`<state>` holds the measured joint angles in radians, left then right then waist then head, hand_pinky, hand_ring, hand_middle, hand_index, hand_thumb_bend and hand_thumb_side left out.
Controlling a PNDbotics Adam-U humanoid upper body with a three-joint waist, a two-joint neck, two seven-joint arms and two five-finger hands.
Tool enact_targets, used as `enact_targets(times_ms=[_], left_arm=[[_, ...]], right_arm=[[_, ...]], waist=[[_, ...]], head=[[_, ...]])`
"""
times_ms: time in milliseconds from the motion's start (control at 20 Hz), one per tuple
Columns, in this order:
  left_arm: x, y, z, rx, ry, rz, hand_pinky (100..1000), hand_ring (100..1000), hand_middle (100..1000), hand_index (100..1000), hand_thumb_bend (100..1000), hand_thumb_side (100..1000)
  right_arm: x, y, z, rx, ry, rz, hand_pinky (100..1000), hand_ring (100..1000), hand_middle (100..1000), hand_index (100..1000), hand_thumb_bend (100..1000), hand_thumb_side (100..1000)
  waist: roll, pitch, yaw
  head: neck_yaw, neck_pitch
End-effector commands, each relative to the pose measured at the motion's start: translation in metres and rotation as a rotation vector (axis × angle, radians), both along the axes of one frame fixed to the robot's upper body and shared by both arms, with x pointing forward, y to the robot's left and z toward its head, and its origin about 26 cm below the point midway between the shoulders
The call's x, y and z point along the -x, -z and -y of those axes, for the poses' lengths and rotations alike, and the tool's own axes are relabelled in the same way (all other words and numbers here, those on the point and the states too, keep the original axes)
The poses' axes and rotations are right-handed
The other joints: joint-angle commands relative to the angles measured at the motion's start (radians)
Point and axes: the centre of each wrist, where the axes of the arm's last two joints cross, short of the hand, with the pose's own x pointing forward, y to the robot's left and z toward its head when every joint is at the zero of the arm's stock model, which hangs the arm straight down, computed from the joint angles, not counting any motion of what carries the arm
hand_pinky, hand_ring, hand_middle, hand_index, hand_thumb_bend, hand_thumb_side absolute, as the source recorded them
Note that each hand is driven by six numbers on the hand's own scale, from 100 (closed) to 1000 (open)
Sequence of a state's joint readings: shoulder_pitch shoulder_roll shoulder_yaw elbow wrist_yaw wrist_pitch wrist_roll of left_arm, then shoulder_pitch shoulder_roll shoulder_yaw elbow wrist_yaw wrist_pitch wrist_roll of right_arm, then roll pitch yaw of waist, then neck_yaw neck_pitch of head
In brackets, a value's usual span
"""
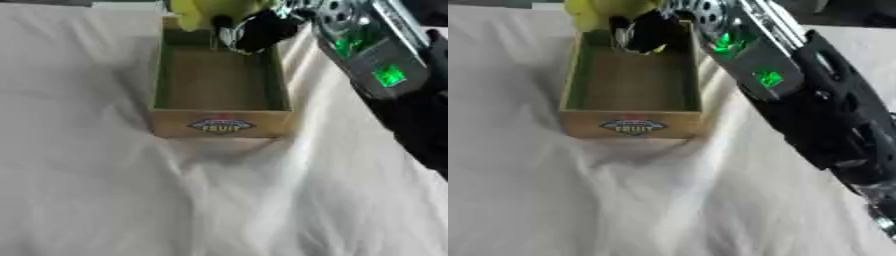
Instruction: Pick up objects on the table and place them in the box.
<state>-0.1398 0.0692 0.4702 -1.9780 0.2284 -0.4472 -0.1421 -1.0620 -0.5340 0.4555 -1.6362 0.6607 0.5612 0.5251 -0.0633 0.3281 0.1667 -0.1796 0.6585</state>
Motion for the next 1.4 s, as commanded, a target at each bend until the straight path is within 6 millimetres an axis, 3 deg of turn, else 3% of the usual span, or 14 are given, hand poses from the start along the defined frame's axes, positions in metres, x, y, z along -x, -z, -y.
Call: enact_targets(times_ms=[50,500,600,650,850,1100,1300,1350,1400], left_arm=[[0.002,-0.006,0.002,-0.020,0.010,0.023,414,398,422,712,100,679],[0.001,-0.006,0.003,-0.021,0.024,0.024,415,399,423,712,100,678],[0.001,-0.007,0.003,-0.021,0.026,0.024,415,399,423,712,100,678],[0.001,-0.007,0.003,-0.020,0.026,0.025,415,399,423,712,100,678],[0.001,-0.007,0.003,-0.020,0.027,0.025,415,399,423,712,100,678],[0.000,-0.008,0.003,-0.021,0.029,0.027,415,400,423,712,100,678],[0.000,-0.008,0.003,-0.022,0.032,0.028,416,400,424,712,100,678],[0.000,-0.008,0.003,-0.021,0.032,0.028,416,400,424,712,100,679],[0.000,-0.008,0.003,-0.021,0.033,0.027,416,400,424,712,100,680]], right_arm=[[-0.021,0.001,0.001,0.025,0.072,0.030,728,644,505,563,100,199],[-0.072,0.031,0.007,0.109,0.194,-0.009,730,659,481,555,100,199],[-0.079,0.038,0.008,0.146,0.197,-0.030,732,668,486,561,100,160],[-0.080,0.041,0.008,0.163,0.193,-0.041,734,673,491,567,100,200],[-0.084,0.047,0.008,0.222,0.163,-0.099,755,708,530,630,100,204],[-0.086,0.047,0.008,0.272,0.150,-0.155,796,770,627,772,100,539],[-0.088,0.047,0.010,0.324,0.187,-0.152,904,911,774,908,100,990],[-0.088,0.047,0.010,0.338,0.197,-0.154,924,931,793,921,100,1000],[-0.089,0.047,0.011,0.353,0.204,-0.157,936,944,809,937,180,1000]], waist=[[0.008,-0.013,0.004],[0.009,-0.012,0.015],[0.009,-0.012,0.016],[0.008,-0.012,0.016],[0.007,-0.011,0.018],[0.006,-0.011,0.022],[0.006,-0.012,0.023],[0.006,-0.012,0.023],[0.006,-0.013,0.023]], head=[[-0.009,-0.015],[-0.023,-0.024],[-0.025,-0.024],[-0.026,-0.025],[-0.026,-0.024],[-0.027,-0.022],[-0.028,-0.019],[-0.028,-0.018],[-0.028,-0.018]])
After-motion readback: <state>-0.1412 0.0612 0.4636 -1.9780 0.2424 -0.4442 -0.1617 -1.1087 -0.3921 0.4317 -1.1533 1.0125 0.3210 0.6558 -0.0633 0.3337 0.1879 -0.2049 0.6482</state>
